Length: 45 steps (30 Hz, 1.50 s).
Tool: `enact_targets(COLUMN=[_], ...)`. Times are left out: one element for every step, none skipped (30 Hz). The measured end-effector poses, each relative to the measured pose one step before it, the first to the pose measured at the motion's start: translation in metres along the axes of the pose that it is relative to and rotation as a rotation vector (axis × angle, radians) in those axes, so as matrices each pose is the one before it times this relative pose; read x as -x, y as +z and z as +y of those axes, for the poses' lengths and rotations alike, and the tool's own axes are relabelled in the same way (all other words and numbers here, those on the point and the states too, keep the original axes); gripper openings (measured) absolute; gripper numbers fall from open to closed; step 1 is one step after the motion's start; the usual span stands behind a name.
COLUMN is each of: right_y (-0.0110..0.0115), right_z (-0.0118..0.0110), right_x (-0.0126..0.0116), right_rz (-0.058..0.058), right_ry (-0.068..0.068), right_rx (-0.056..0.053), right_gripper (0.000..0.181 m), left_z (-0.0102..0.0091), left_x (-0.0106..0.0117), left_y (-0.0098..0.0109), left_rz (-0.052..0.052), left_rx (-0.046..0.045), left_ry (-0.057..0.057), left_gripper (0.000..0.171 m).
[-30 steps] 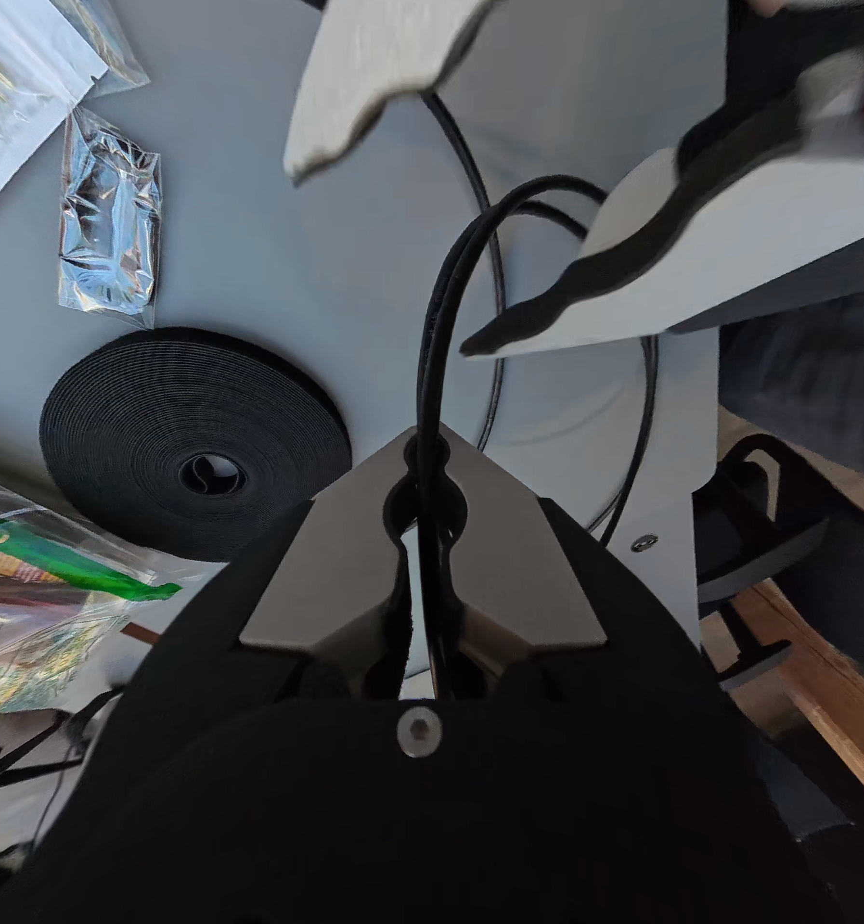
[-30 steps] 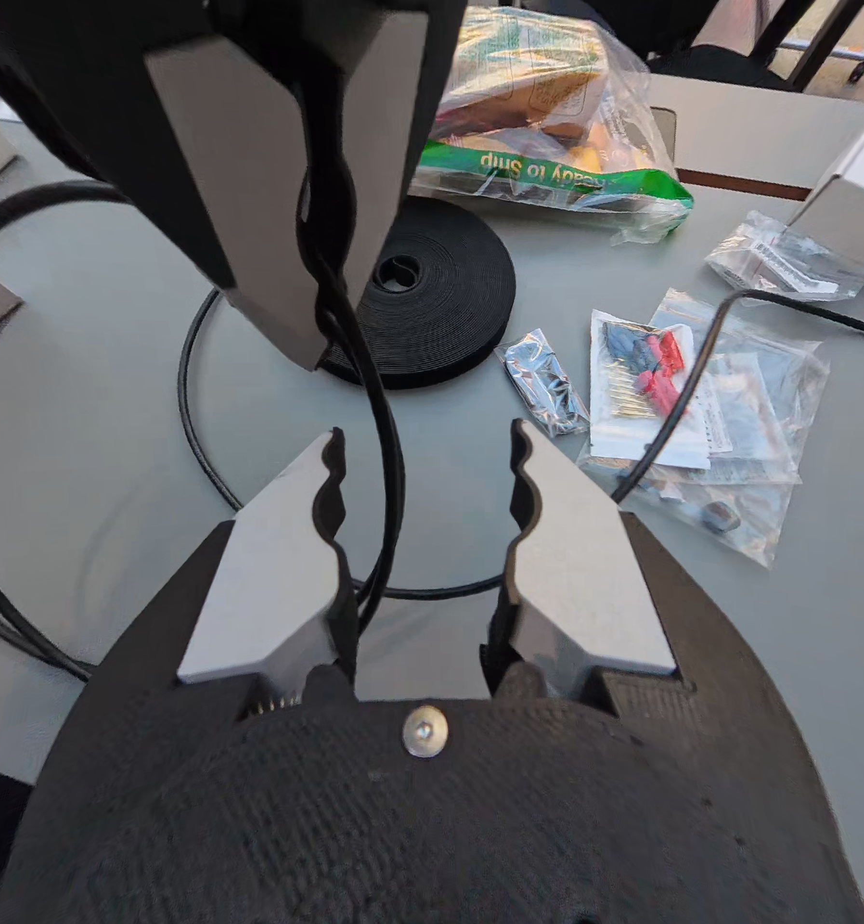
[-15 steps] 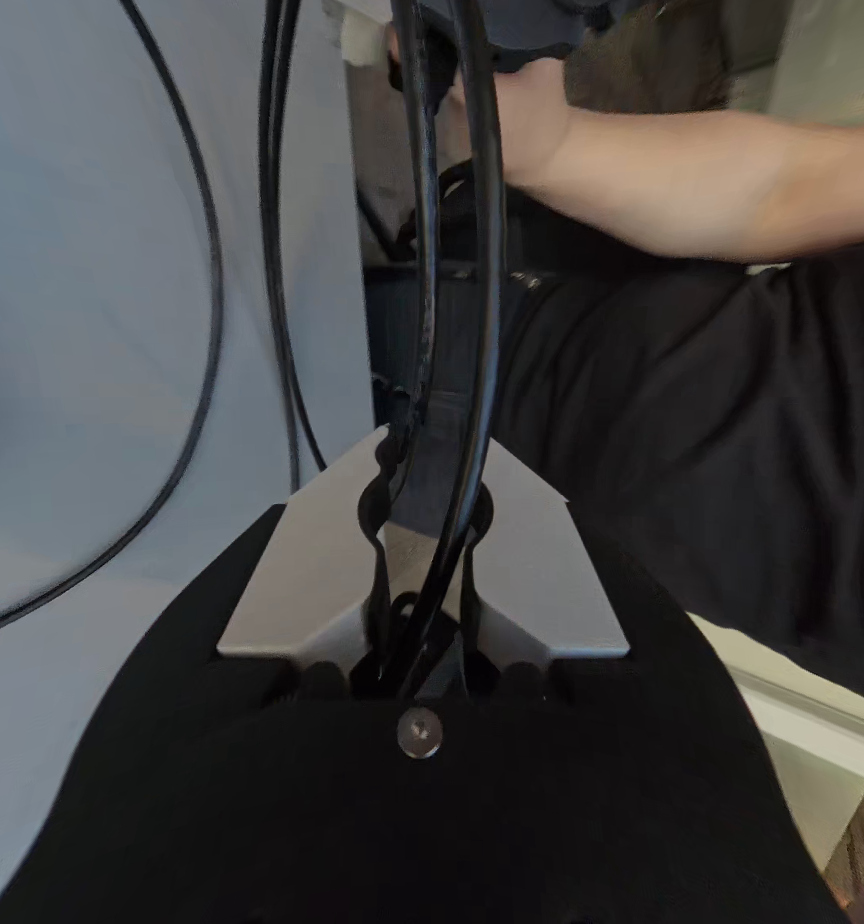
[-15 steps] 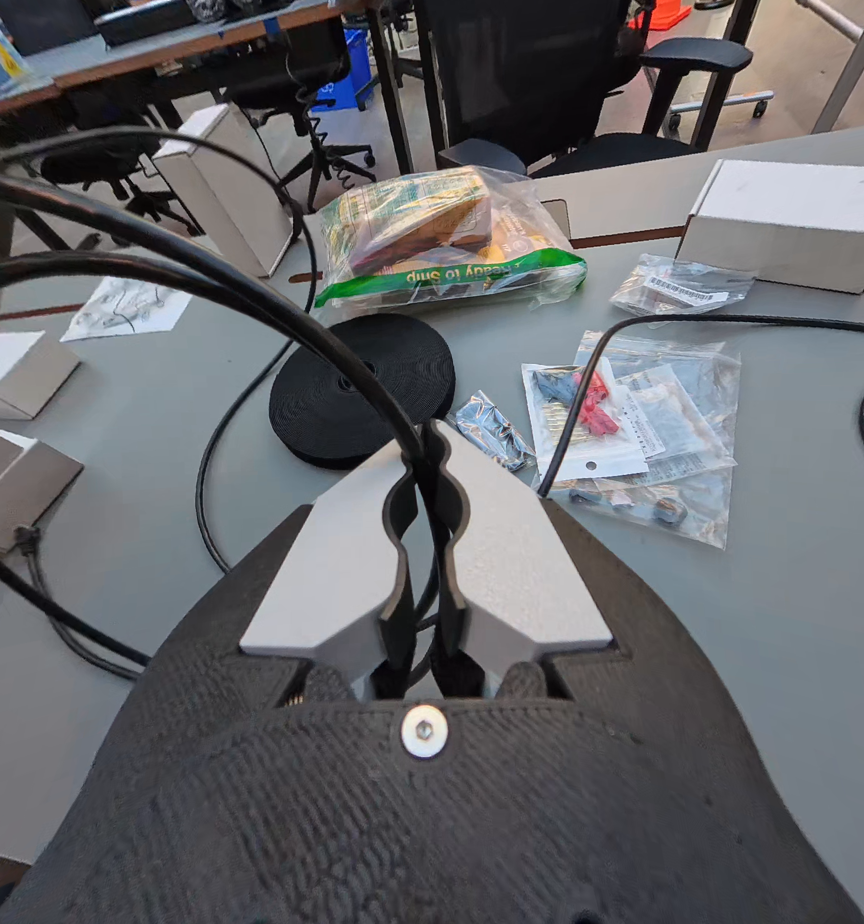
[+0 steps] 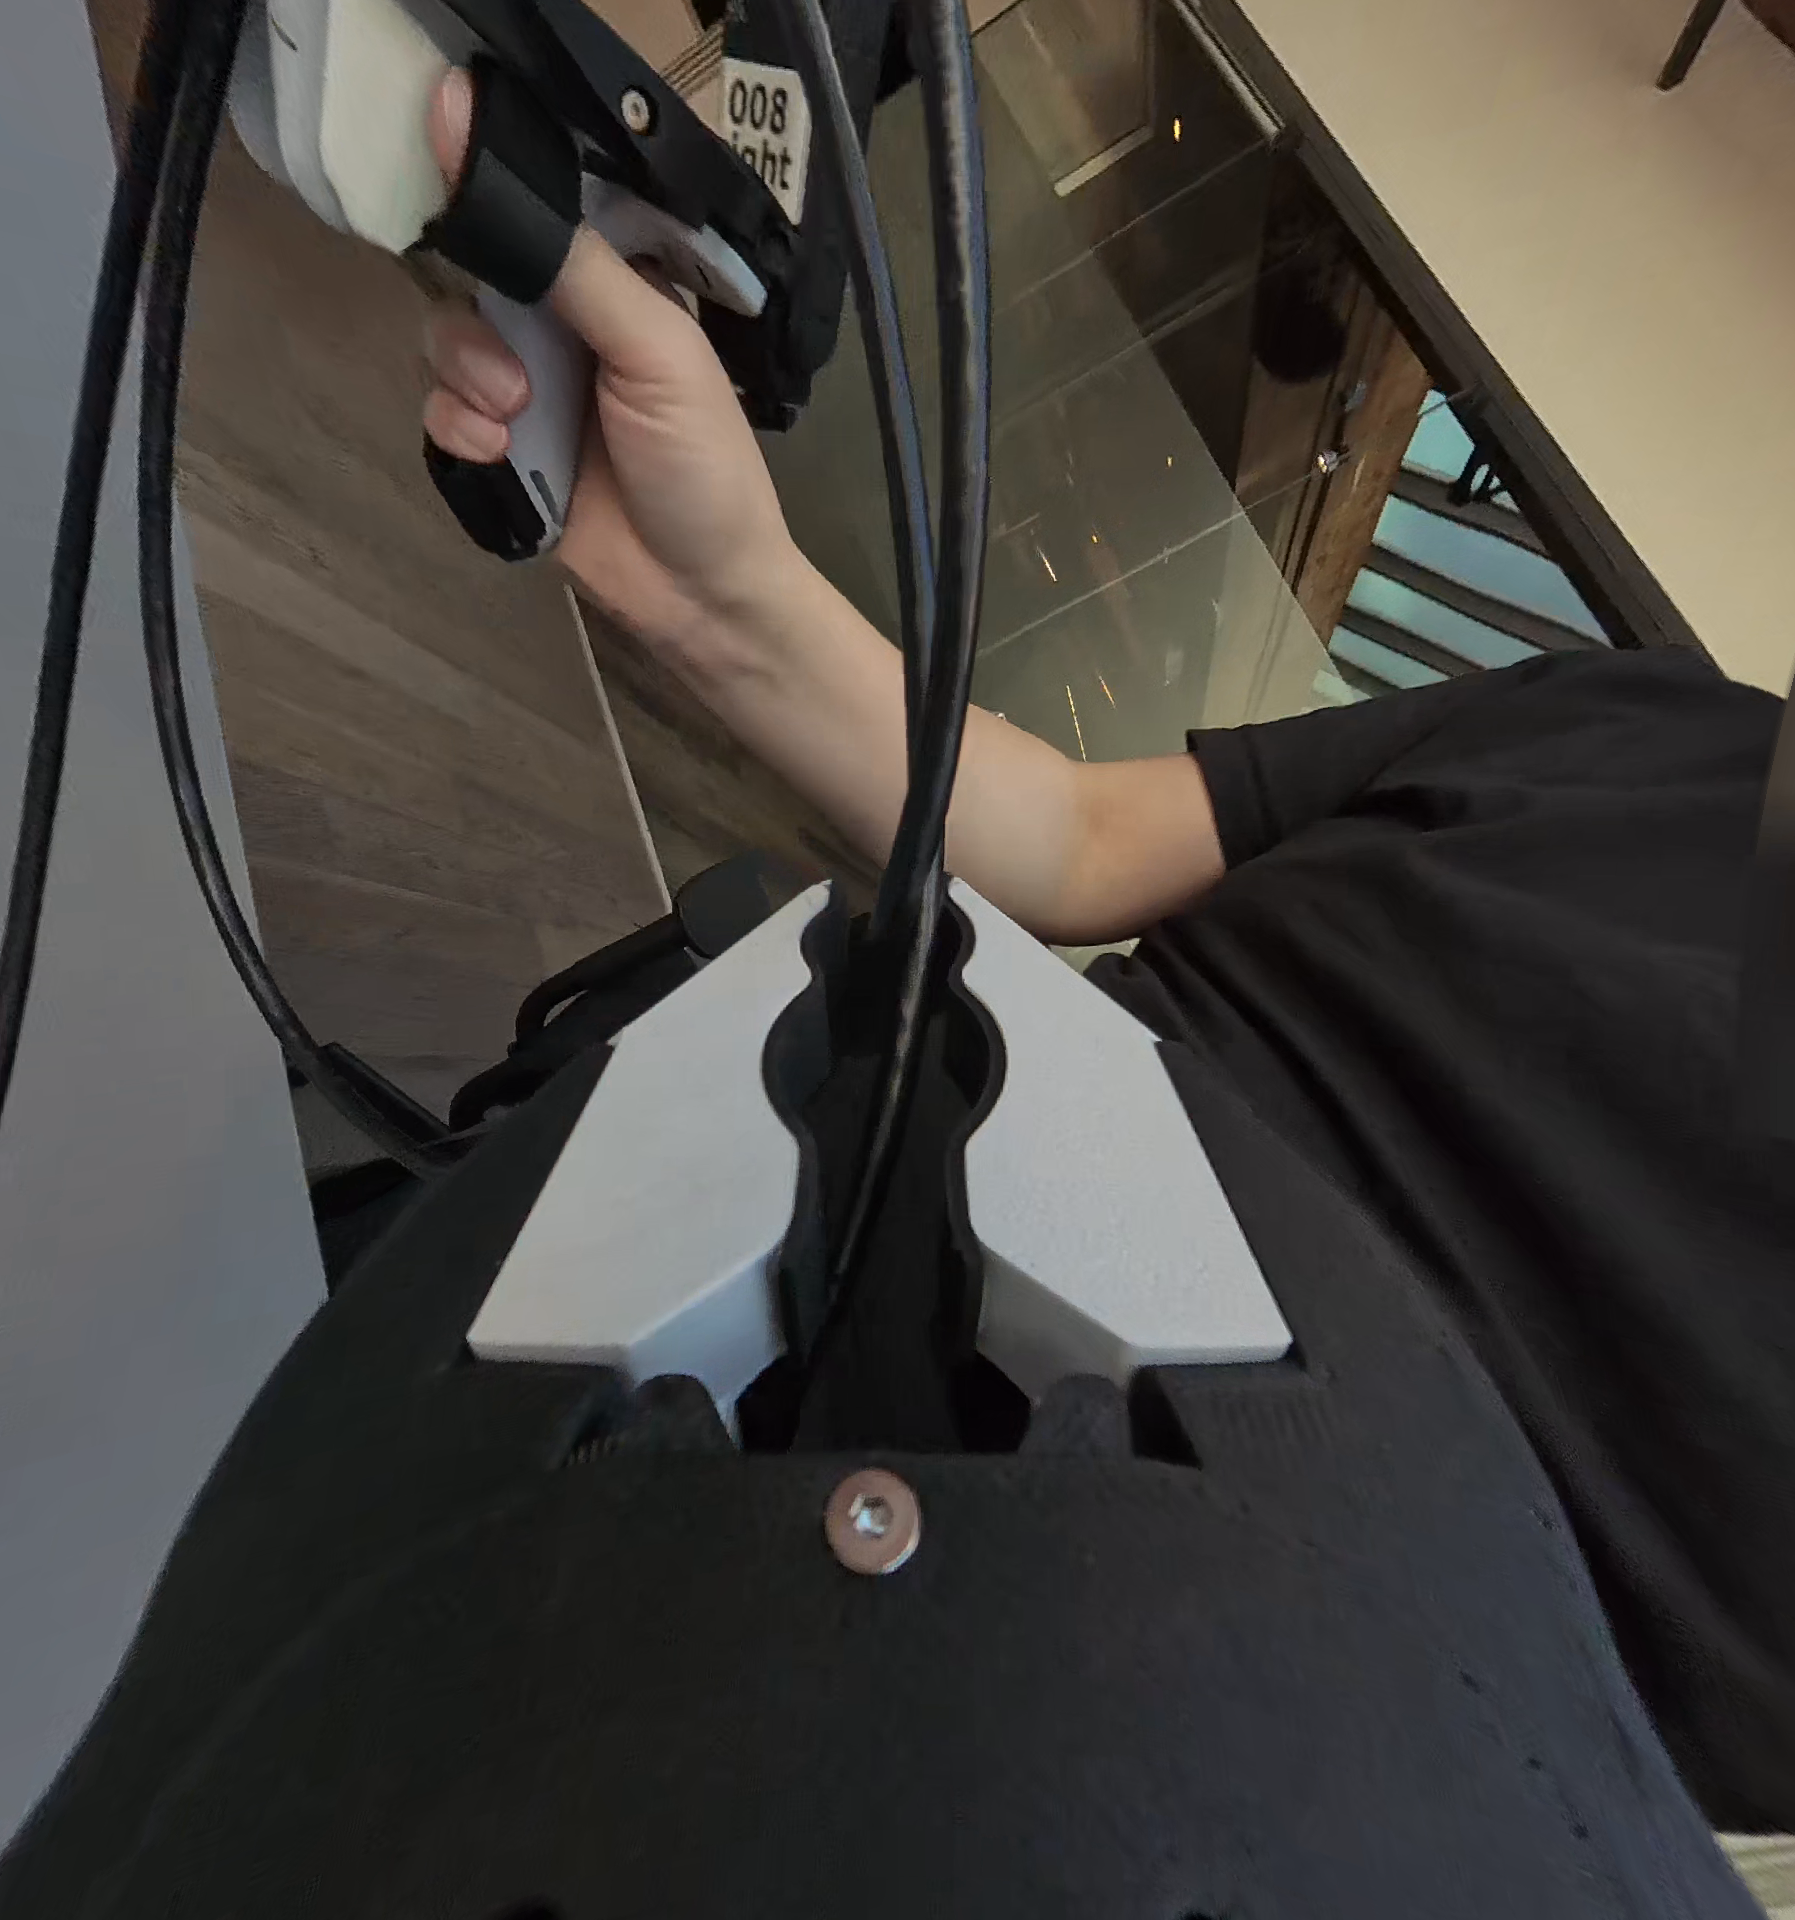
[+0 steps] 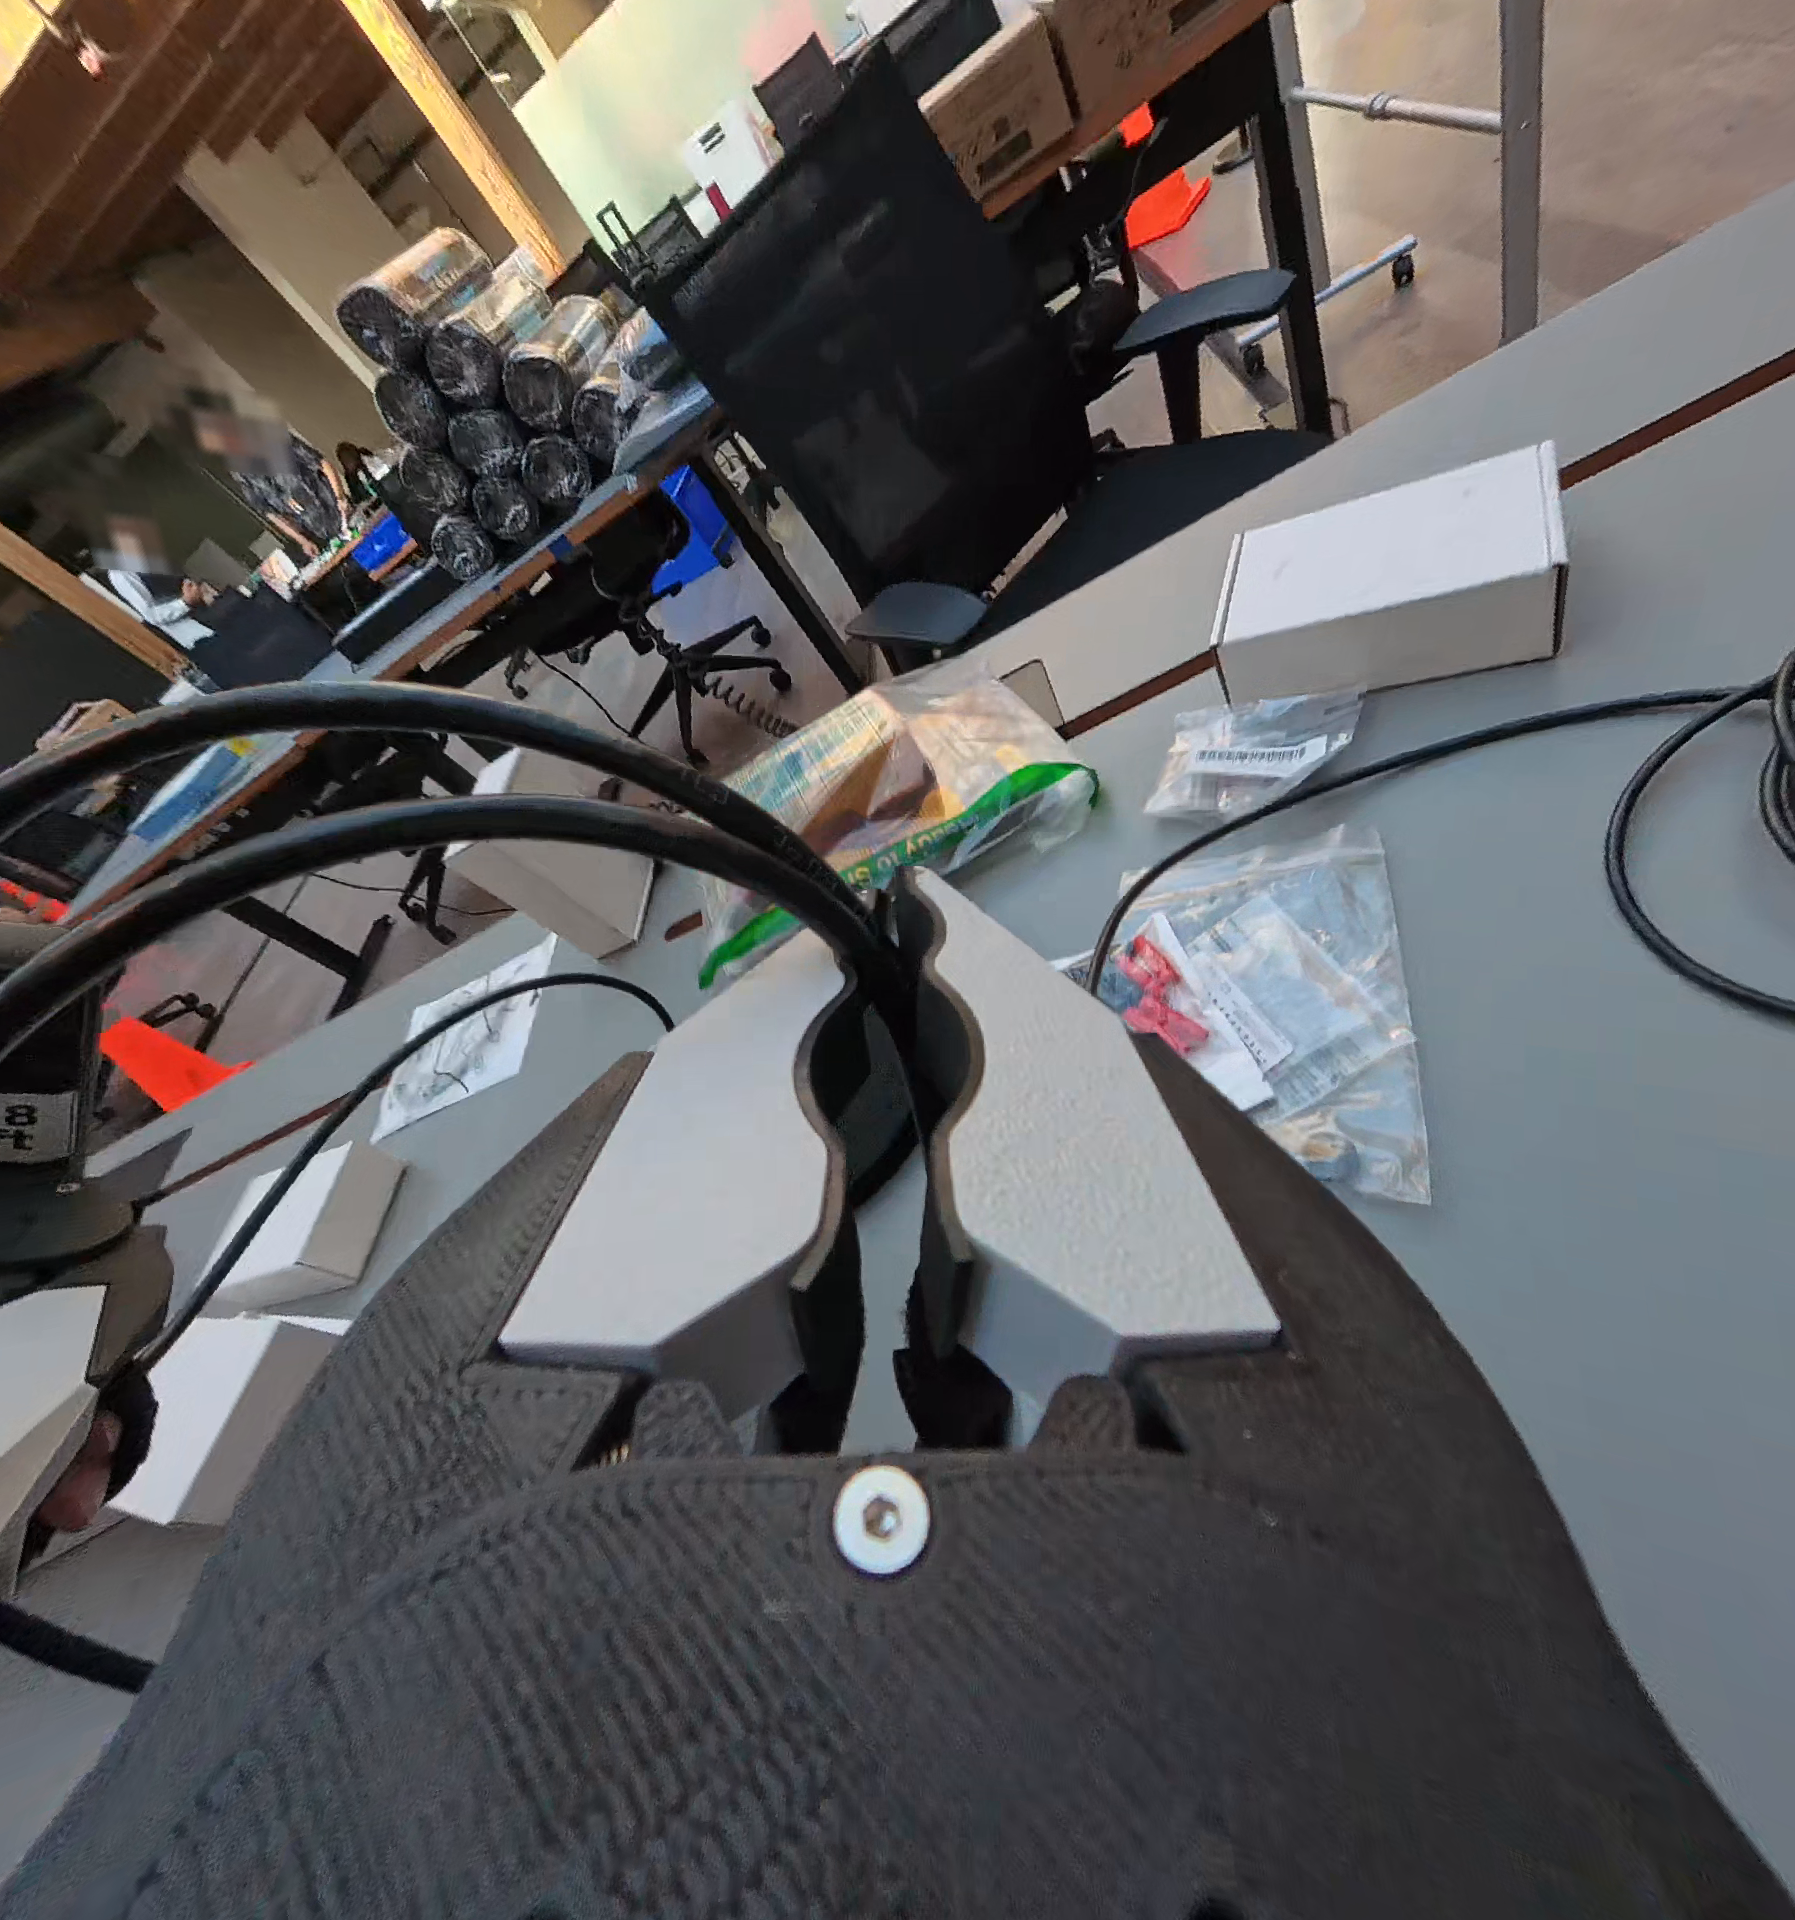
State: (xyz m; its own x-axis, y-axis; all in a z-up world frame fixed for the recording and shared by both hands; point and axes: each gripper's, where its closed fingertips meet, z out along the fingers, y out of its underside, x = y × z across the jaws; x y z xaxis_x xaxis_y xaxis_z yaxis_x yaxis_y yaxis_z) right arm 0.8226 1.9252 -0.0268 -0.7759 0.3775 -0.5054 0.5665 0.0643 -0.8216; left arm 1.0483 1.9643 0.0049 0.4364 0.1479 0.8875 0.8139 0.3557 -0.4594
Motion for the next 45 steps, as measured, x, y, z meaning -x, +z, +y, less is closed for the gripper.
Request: enact_targets(right_y=[-0.00120, -0.00120, -0.00191, -0.00226, -0.00253, -0.00242, -0.00241, -0.00210, -0.00206, -0.00259, -0.00319, -0.00300, -0.00257, -0.00282, -0.00303, -0.00381, -0.00456, -0.00440, -0.00452, -0.00479, -0.00532, -0.00551, -0.00582, -0.00584, -0.00563, -0.00517, -0.00472, -0.00439, -0.00423, -0.00363, -0.00285, -0.00184, -0.00068, 0.00036, 0.00065, 0.00048, 0.00042, 0.00055, 0.00076, 0.00140, 0.00249, 0.00317, 0.00384, 0.00482, 0.00530], right_z=[-0.01123, -0.01159, -0.01263, -0.01293, -0.01306, -0.01292, -0.01366, -0.01380, -0.01521, -0.01752, -0.01996, -0.02062, -0.02056, -0.02094, -0.02117, -0.02240, -0.02381, -0.02375, -0.02318, -0.02207, -0.02058, -0.01835, -0.01572, -0.01228, -0.00806, -0.00345, -0.00024, 0.00260, 0.00351, 0.00476, 0.00612, 0.00698, 0.00760, 0.00767, 0.00656, 0.00581, 0.00569, 0.00581, 0.00642, 0.00853, 0.00987, 0.01014, 0.01074, 0.01169, 0.01254], right_x=[0.00182, 0.00440, 0.00721, 0.00847, 0.00796, 0.00655, 0.00631, 0.00629, 0.00681, 0.00751, 0.00859, 0.00942, 0.00926, 0.00772, 0.00519, 0.00306, 0.00083, -0.00001, -0.00056, -0.00152, -0.00270, -0.00324, -0.00398, -0.00652, -0.00927, -0.00998, -0.00956, -0.00891, -0.00976, -0.00937, -0.00920, -0.00920, -0.00844, -0.00856, -0.00959, -0.00913, -0.00864, -0.00981, -0.01208, -0.01432, -0.01505, -0.01516, -0.01627, -0.01720, -0.01732], right_rz=[-0.0076, -0.0084, -0.0135, -0.0159, -0.0135, -0.0113, -0.0160, -0.0193, -0.0210, -0.0217, -0.0211, -0.0227, -0.0193, -0.0116, -0.0031, 0.0017, 0.0090, 0.0100, 0.0134, 0.0209, 0.0253, 0.0223, 0.0195, 0.0275, 0.0354, 0.0310, 0.0221, 0.0127, 0.0132, 0.0064, 0.0040, 0.0022, -0.0055, -0.0088, -0.0091, -0.0161, -0.0223, -0.0179, -0.0080, -0.0006, -0.0047, -0.0123, -0.0148, -0.0171, -0.0218], right_ry=[0.0030, -0.0102, -0.0141, -0.0119, -0.0112, -0.0114, -0.0102, -0.0095, -0.0090, -0.0118, -0.0174, -0.0188, -0.0190, -0.0257, -0.0267, -0.0241, -0.0249, -0.0267, -0.0345, -0.0425, -0.0444, -0.0367, -0.0296, -0.0303, -0.0310, -0.0244, -0.0101, 0.0072, 0.0093, 0.0043, 0.0034, 0.0053, 0.0063, 0.0071, 0.0069, 0.0090, 0.0071, -0.0011, -0.0131, -0.0196, -0.0177, -0.0114, -0.0011, 0.0093, 0.0172], right_rx=[0.0050, 0.0008, -0.0070, -0.0064, -0.0042, -0.0006, -0.0023, 0.0030, 0.0018, -0.0076, -0.0173, -0.0169, -0.0121, -0.0125, -0.0117, -0.0165, -0.0233, -0.0174, -0.0107, -0.0041, 0.0012, 0.0069, 0.0107, 0.0174, 0.0259, 0.0345, 0.0324, 0.0325, 0.0217, 0.0196, 0.0177, 0.0140, 0.0127, 0.0103, 0.0019, -0.0010, 0.0004, 0.0021, 0.0073, 0.0178, 0.0230, 0.0208, 0.0199, 0.0205, 0.0185], right_gripper=[0.000, 0.000, 0.000, 0.000, 0.000, 0.000, 0.000, 0.000, 0.000, 0.000, 0.000, 0.000, 0.000, 0.000, 0.000, 0.000, 0.000, 0.000, 0.000, 0.000, 0.000, 0.000, 0.000, 0.000, 0.000, 0.000, 0.000, 0.000, 0.000, 0.000, 0.000, 0.000, 0.000, 0.000, 0.000, 0.000, 0.000, 0.000, 0.000, 0.000, 0.000, 0.000, 0.000, 0.000, 0.000], left_z=[-0.00708, -0.00918, -0.00991, -0.00785, -0.00578, -0.00465, -0.00486, -0.00530, -0.00641, -0.00806, -0.00962, -0.01166, -0.01339, -0.01382, -0.01277, -0.01166, -0.01117, -0.01072, -0.00976, -0.00863, -0.00781, -0.00822, -0.00924, -0.01031, -0.01136, -0.01169, -0.01244, -0.01430, -0.01346, -0.01127, -0.01124, -0.01110, -0.01035, -0.00997, -0.00886, -0.00787, -0.00611, -0.00405, -0.00252, -0.00079, 0.00017, 0.00053, 0.00039, -0.00031, -0.00214], left_x=[-0.01027, -0.00904, -0.00895, -0.00953, -0.00942, -0.00898, -0.00934, -0.00974, -0.00801, -0.00753, -0.00981, -0.01055, -0.00891, -0.00565, -0.00042, 0.00405, 0.00591, 0.00693, 0.00817, 0.01059, 0.01356, 0.01639, 0.01709, 0.01586, 0.01444, 0.01607, 0.01830, 0.01593, 0.01439, 0.01424, 0.01315, 0.01088, 0.00904, 0.00698, 0.00457, 0.00314, 0.00152, -0.00074, -0.00343, -0.00566, -0.00492, -0.00276, -0.00249, -0.00379, -0.00388], left_y=[-0.00207, -0.00213, -0.00190, -0.00129, -0.00100, -0.00183, -0.00309, -0.00435, -0.00547, -0.00615, -0.00613, -0.00586, -0.00538, -0.00498, -0.00536, -0.00593, -0.00648, -0.00635, -0.00642, -0.00619, -0.00631, -0.00673, -0.00688, -0.00656, -0.00589, -0.00522, -0.00455, -0.00293, -0.00101, 0.00088, 0.00212, 0.00376, 0.00526, 0.00663, 0.00758, 0.00813, 0.00896, 0.01023, 0.01222, 0.01448, 0.01672, 0.01885, 0.02081, 0.02203, 0.02255], left_rz=[0.0019, -0.0125, -0.0159, -0.0159, -0.0210, -0.0282, -0.0318, -0.0311, -0.0412, -0.0418, -0.0208, -0.0096, -0.0122, -0.0252, -0.0482, -0.0637, -0.0618, -0.0544, -0.0519, -0.0569, -0.0665, -0.0781, -0.0751, -0.0586, -0.0400, -0.0406, -0.0489, -0.0332, -0.0232, -0.0277, -0.0303, -0.0240, -0.0200, -0.0138, -0.0080, -0.0109, -0.0140, -0.0085, 0.0015, 0.0120, 0.0084, -0.0016, 0.0030, 0.0174, 0.0236], left_rx=[0.01130, 0.01132, 0.01956, 0.04198, 0.06083, 0.07231, 0.07288, 0.07095, 0.06774, 0.05673, 0.04662, 0.03450, 0.02322, 0.01954, 0.02081, 0.02050, 0.01092, 0.00062, -0.00696, -0.00962, -0.01039, -0.01473, -0.01729, -0.01339, -0.01013, -0.00131, 0.00083, -0.00760, 0.00190, 0.02173, 0.02265, 0.02411, 0.02802, 0.02979, 0.03228, 0.03006, 0.02461, 0.01990, 0.01508, 0.01490, 0.01675, 0.01958, 0.02423, 0.03033, 0.02819], left_ry=[0.0158, 0.0237, 0.0288, 0.0327, 0.0352, 0.0380, 0.0454, 0.0487, 0.0517, 0.0588, 0.0624, 0.0617, 0.0618, 0.0637, 0.0642, 0.0579, 0.0414, 0.0250, 0.0157, 0.0073, 0.0030, 0.0046, 0.0081, 0.0060, 0.0025, 0.0006, -0.0018, -0.0051, -0.0066, -0.0027, 0.0037, 0.0101, 0.0054, -0.0036, -0.0043, 0.0001, 0.0044, -0.0015, -0.0144, -0.0184, -0.0126, -0.0120, -0.0183, -0.0284, -0.0303], left_gripper=[0.015, 0.014, 0.012, 0.009, 0.009, 0.009, 0.009, 0.008, 0.009, 0.011, 0.013, 0.013, 0.011, 0.005, 0.000, 0.000, 0.000, 0.000, 0.000, 0.000, 0.000, 0.000, 0.000, 0.000, 0.000, 0.000, 0.000, 0.000, 0.000, 0.000, 0.000, 0.000, 0.000, 0.000, 0.000, 0.000, 0.000, 0.000, 0.000, 0.000, 0.000, 0.000, 0.000, 0.000, 0.000])
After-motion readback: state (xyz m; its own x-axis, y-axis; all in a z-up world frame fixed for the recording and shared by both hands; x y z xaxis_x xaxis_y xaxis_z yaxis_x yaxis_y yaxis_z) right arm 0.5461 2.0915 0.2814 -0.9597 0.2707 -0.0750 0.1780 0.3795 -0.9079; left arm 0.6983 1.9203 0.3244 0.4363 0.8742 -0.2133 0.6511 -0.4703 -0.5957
